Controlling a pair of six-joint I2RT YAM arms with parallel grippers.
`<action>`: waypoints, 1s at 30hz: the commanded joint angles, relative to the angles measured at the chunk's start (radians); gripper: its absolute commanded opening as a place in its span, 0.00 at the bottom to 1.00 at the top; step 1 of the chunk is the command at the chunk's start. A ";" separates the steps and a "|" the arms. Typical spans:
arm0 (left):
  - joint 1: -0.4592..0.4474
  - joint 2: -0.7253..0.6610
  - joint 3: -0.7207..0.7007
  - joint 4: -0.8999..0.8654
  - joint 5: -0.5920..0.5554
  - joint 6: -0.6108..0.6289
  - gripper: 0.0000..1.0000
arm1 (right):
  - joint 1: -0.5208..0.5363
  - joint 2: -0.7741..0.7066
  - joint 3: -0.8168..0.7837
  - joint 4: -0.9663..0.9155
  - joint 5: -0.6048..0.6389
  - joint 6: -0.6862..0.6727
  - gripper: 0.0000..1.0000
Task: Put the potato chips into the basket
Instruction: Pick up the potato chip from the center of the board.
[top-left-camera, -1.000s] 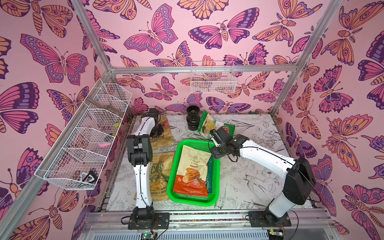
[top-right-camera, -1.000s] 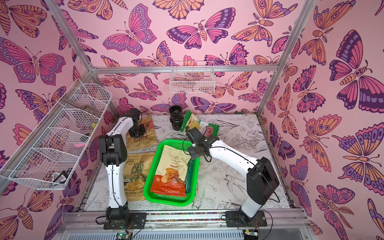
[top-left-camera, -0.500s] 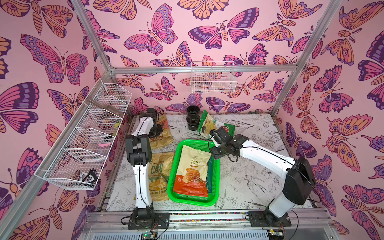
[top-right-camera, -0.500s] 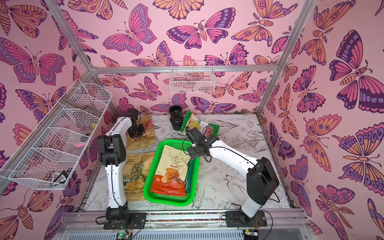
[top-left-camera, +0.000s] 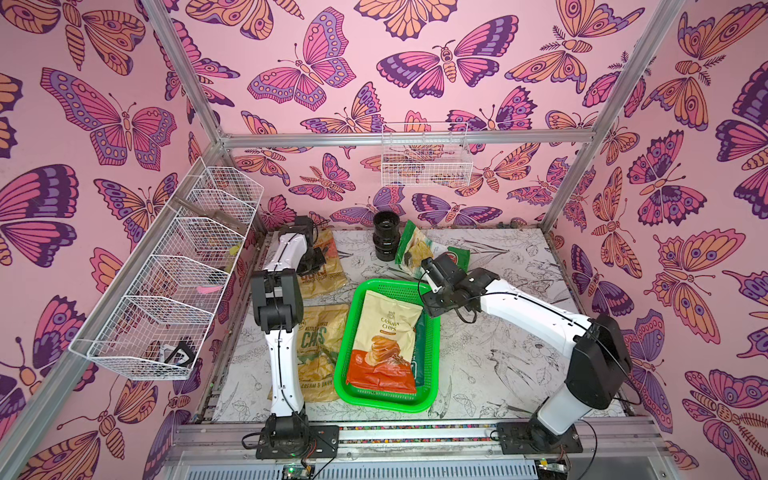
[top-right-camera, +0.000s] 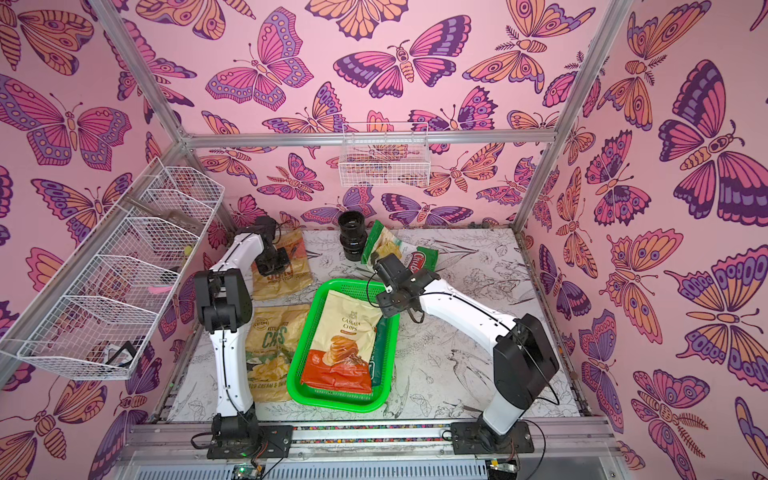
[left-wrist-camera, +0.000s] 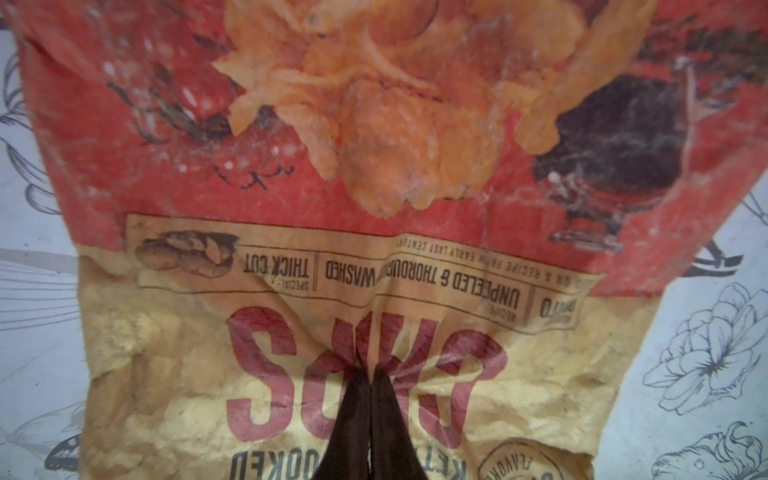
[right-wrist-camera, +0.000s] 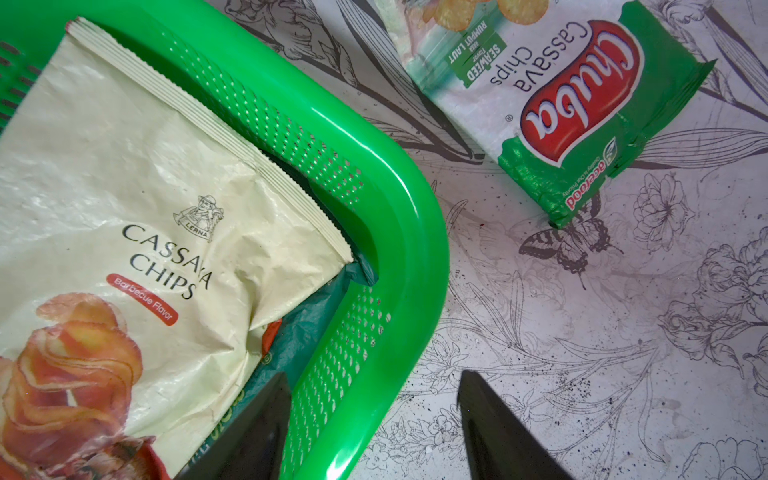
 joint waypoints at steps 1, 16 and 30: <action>-0.006 -0.077 0.004 -0.029 -0.006 0.014 0.00 | -0.020 -0.019 0.006 0.002 0.005 0.024 0.68; -0.058 -0.232 -0.031 -0.027 -0.016 0.042 0.00 | -0.122 -0.028 -0.042 0.035 -0.093 0.110 0.67; -0.138 -0.372 -0.136 -0.027 -0.013 0.030 0.00 | -0.144 -0.053 -0.077 0.053 -0.104 0.126 0.67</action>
